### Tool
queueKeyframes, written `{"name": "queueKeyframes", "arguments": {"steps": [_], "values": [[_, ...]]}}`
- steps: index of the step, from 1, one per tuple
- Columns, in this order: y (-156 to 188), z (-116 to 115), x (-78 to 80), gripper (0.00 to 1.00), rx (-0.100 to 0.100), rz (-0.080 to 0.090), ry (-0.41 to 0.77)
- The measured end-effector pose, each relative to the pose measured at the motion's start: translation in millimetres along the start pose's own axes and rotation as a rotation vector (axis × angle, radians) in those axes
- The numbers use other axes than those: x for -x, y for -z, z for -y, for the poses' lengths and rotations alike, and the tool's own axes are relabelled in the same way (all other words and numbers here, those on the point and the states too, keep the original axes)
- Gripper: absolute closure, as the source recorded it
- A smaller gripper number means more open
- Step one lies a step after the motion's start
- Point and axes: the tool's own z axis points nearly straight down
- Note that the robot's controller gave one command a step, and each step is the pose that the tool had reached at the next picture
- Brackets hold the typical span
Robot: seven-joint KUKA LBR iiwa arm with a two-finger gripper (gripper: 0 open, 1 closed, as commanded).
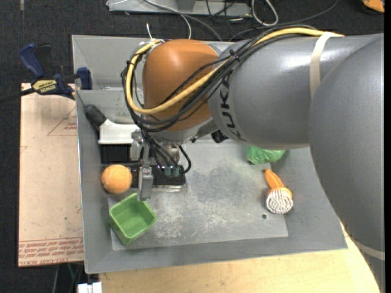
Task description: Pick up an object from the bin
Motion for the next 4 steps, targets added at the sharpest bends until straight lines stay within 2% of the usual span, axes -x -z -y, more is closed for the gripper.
{"name": "queueKeyframes", "arguments": {"steps": [1,2,3,4], "values": [[5,2,1.4,0.00,0.001,0.007,-0.005],[-45,-1,-22.7,0.00,0.002,0.007,0.156],[-53,74,8.8,0.00,0.001,0.011,0.151],[-63,-12,-73.3,0.00,0.005,0.000,0.342]]}}
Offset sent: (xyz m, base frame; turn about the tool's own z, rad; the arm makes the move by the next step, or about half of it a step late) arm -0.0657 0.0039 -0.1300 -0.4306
